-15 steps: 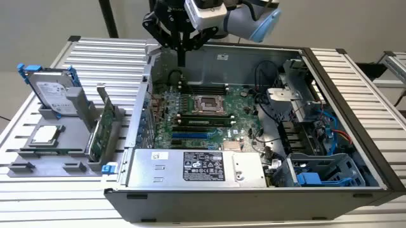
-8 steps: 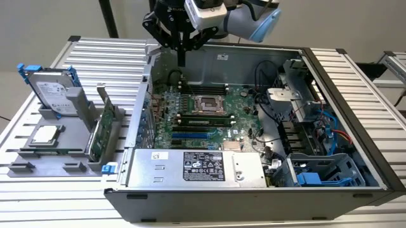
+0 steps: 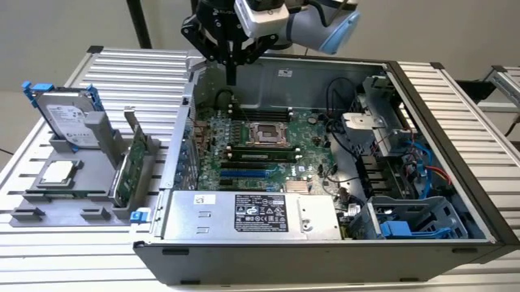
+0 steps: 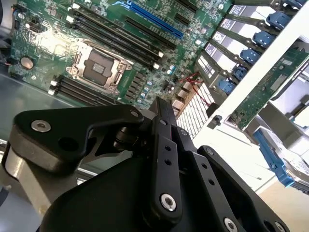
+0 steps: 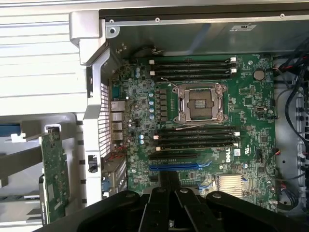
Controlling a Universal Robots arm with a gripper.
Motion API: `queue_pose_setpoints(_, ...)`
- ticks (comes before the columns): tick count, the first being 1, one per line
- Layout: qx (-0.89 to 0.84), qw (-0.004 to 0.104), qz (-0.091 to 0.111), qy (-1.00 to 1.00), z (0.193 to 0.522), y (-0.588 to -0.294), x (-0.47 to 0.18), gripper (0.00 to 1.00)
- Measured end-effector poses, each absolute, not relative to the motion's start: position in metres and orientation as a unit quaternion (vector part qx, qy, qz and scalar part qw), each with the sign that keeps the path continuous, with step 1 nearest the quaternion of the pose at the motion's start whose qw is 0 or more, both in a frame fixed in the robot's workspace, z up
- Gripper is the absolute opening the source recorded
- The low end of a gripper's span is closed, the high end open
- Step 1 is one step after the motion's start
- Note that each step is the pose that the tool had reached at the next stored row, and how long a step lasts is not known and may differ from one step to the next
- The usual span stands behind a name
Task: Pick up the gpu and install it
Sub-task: 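Reach for the gpu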
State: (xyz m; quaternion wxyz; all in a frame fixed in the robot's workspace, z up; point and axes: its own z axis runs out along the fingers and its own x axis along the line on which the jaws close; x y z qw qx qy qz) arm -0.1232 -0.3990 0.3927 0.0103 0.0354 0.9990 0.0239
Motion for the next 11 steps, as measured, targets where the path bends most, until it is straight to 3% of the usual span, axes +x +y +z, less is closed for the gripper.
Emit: queue_pose_setpoints(11, 0.035, 0.010, 0.024, 0.999, 0.3926, -0.4010, -0.1302, 0.00)
